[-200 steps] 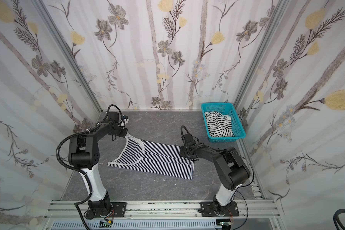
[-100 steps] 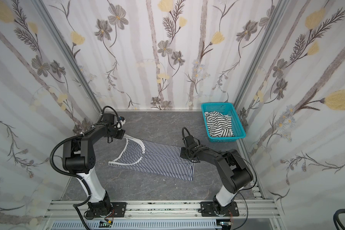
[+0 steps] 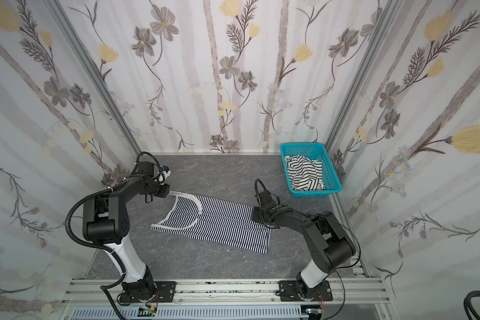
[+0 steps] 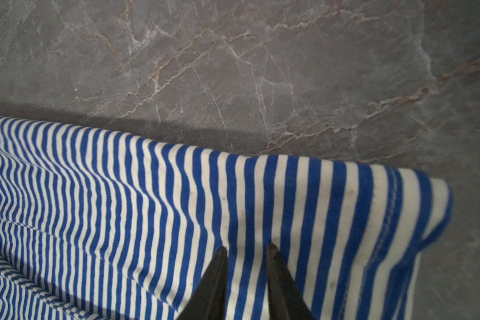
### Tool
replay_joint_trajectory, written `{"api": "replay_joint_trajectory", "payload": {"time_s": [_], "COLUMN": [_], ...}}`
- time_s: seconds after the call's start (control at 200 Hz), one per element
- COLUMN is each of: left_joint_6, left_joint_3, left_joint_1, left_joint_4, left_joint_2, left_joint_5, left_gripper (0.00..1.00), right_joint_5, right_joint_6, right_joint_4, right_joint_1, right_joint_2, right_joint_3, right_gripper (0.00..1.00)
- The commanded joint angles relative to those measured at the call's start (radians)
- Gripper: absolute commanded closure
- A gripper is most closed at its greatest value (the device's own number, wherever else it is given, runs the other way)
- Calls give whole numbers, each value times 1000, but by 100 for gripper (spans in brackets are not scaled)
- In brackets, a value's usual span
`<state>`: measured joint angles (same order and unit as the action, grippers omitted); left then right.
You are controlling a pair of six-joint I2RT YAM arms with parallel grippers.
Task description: Fold and stack the tank tops
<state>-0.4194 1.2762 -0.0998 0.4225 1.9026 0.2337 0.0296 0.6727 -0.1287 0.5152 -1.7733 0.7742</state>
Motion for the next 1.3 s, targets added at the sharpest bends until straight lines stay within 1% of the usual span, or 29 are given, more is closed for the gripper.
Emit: {"api": "replay_joint_trajectory", "payload": {"time_s": [0.0,0.18,0.3,0.34,0.475,0.585,0.675,0.8,0.949,1.189,1.294], "left_joint_6": [-9,8,19,22,26,43,52,51,39,-44,-81], "left_joint_3": [6,11,11,11,8,-21,-46,-97,-173,-315,-388], "left_joint_1": [-2,-2,-1,-1,-2,10,53,155,271,365,405], "left_joint_4": [-12,-38,-49,-48,-50,-48,-47,-43,-30,63,91], "left_joint_2": [38,90,105,106,47,-39,-94,-150,-197,-290,-329], "left_joint_5": [-19,-44,-73,-86,-79,-32,-32,-29,10,99,100], "left_gripper": [86,85,77,77,75,66,61,61,63,65,65], "right_joint_5": [-16,-14,-6,3,43,54,55,18,-10,-13,-14], "right_joint_6": [2,-1,-7,-8,-18,-21,-23,-43,-59,-81,-85], "right_joint_4": [-77,-81,-80,-80,-67,-87,-102,-130,-141,-129,-126], "right_joint_1": [0,-1,-1,1,0,2,4,-2,-28,-80,-84], "right_joint_2": [-8,1,9,16,54,85,105,95,55,-8,-29], "right_joint_3": [-2,-4,0,0,8,30,47,73,101,131,142], "right_gripper": [72,72,71,70,65,63,62,62,63,64,64]}}
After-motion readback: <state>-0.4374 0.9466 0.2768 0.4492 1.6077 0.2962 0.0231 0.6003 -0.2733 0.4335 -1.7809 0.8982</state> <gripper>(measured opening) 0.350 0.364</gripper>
